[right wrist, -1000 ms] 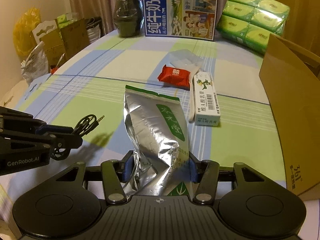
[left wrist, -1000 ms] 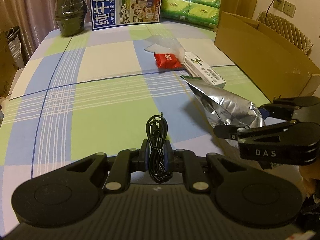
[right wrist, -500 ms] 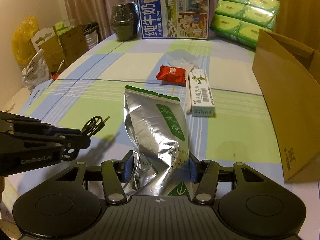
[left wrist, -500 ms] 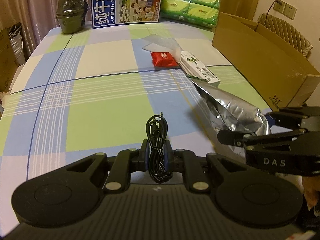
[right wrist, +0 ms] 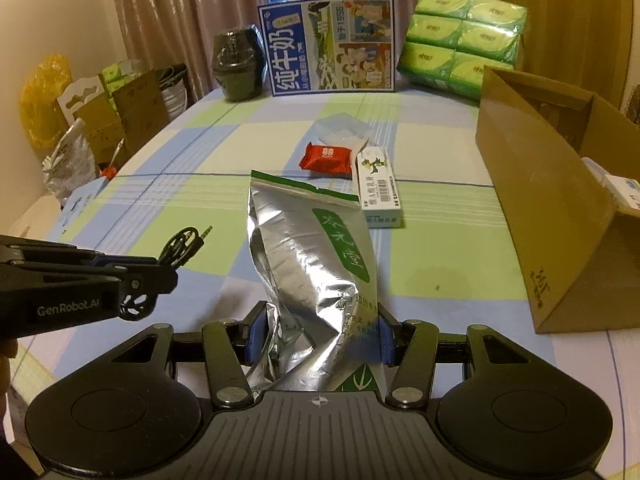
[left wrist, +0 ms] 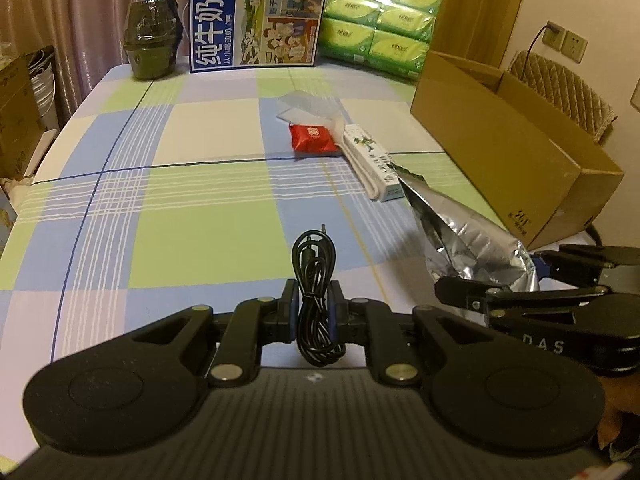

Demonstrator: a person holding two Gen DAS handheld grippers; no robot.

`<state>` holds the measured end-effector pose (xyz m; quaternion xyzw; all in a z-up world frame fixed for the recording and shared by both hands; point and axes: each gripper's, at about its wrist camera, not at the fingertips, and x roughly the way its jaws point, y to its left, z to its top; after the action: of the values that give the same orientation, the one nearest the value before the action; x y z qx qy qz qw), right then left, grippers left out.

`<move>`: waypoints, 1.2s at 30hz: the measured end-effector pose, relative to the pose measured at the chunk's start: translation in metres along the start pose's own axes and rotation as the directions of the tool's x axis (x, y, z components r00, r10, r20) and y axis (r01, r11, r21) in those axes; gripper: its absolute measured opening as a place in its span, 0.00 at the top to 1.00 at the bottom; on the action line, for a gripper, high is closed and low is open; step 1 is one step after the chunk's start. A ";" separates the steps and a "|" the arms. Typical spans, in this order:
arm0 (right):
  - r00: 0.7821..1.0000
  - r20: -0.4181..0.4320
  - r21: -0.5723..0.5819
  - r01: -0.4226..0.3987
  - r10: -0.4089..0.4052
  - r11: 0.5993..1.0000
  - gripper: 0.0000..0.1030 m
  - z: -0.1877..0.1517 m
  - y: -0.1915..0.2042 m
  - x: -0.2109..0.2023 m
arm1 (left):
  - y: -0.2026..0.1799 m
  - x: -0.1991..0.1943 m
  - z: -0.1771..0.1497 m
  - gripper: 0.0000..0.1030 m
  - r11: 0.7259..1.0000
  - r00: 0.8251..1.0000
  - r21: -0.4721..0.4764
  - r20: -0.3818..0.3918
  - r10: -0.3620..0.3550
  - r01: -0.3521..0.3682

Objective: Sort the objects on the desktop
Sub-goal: 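Carry the foil bag with the right tool while the left tool carries the cable toward the cardboard box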

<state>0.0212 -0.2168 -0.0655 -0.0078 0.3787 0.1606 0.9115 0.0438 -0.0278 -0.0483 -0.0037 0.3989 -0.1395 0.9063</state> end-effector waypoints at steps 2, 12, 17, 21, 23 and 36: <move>1.000 0.009 -0.001 0.000 0.000 1.000 0.51 0.000 0.001 -0.006 | -0.003 -0.005 -0.002 0.90 1.000 1.000 -0.001 0.003 0.000 0.000; 0.998 0.054 0.013 0.022 -0.022 1.000 0.51 0.004 -0.006 -0.040 | -0.019 -0.032 -0.004 0.90 1.000 1.000 -0.015 0.030 0.001 0.000; 0.996 0.079 0.016 0.031 -0.032 0.999 0.51 0.007 -0.012 -0.057 | -0.031 -0.043 -0.001 0.90 1.000 0.999 -0.011 0.046 -0.001 0.001; 0.994 0.105 0.023 0.037 -0.039 0.999 0.51 0.010 -0.018 -0.071 | -0.044 -0.050 0.005 0.90 1.000 0.998 0.003 0.061 -0.012 0.012; 0.992 0.119 0.028 0.040 -0.043 0.999 0.51 0.012 -0.021 -0.078 | -0.051 -0.054 0.008 0.90 1.000 0.997 0.011 0.069 -0.017 0.016; 0.983 0.163 0.060 0.074 -0.083 0.995 0.51 0.020 -0.048 -0.109 | -0.091 -0.064 0.027 0.90 0.998 0.994 0.055 0.097 -0.048 0.043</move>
<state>-0.0225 -0.2909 0.0192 0.0150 0.3055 0.1143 0.9452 -0.0005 -0.1018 0.0269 0.0044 0.3496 -0.1703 0.9213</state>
